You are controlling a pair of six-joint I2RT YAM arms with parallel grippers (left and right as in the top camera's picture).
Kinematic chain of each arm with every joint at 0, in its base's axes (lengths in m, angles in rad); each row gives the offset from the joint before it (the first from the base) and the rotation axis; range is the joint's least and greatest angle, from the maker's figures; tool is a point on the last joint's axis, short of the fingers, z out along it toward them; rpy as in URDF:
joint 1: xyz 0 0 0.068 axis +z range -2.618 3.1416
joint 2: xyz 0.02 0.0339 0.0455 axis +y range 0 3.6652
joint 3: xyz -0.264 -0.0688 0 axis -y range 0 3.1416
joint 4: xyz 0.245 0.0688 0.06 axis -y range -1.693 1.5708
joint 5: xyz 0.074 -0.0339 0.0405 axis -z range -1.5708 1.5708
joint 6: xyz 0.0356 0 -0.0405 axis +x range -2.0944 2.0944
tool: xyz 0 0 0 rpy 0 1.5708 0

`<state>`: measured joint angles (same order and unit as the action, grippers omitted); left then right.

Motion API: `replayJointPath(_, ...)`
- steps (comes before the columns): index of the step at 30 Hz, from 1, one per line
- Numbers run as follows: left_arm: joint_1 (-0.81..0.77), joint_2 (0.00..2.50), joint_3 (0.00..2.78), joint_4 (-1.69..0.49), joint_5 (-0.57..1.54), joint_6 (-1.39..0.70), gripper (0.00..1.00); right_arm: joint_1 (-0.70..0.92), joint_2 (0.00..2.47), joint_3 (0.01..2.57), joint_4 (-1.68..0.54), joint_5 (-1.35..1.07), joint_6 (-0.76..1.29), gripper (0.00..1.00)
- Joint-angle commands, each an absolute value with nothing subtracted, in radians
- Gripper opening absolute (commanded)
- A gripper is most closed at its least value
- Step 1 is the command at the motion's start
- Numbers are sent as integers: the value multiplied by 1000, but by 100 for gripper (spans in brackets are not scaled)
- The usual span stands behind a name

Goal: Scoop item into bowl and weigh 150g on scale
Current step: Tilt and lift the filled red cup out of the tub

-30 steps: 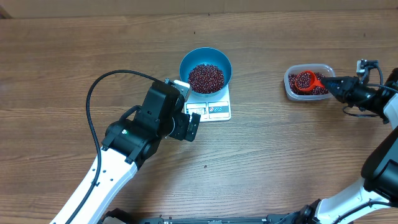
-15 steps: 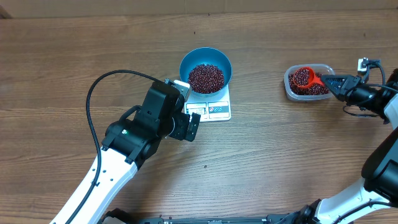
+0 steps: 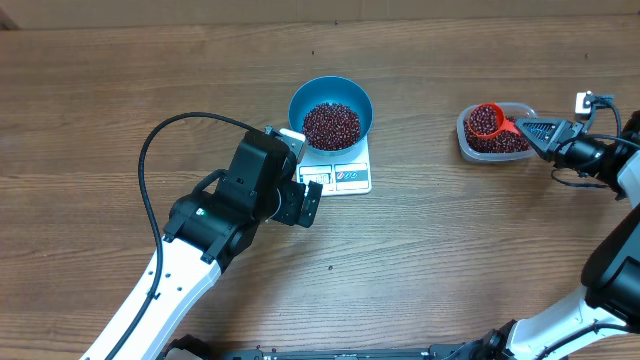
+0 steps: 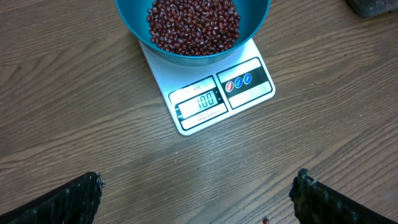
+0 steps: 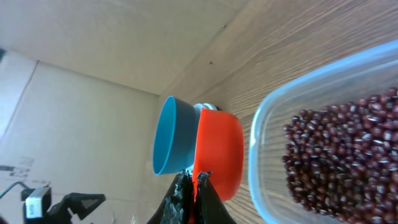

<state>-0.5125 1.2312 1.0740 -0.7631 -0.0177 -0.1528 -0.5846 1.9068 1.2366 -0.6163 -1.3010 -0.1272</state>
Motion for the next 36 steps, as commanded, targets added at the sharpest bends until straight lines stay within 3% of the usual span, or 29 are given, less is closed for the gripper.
replayJointPath(1,-511,1232,1098,-759,-7,-134,100,-561,1914,1230,-614,-1367,-124,4)
replayJointPath(36,-511,1232,1098,-759,-7,-134,99,-308,1914,1230,-614,-1372,-75,4)
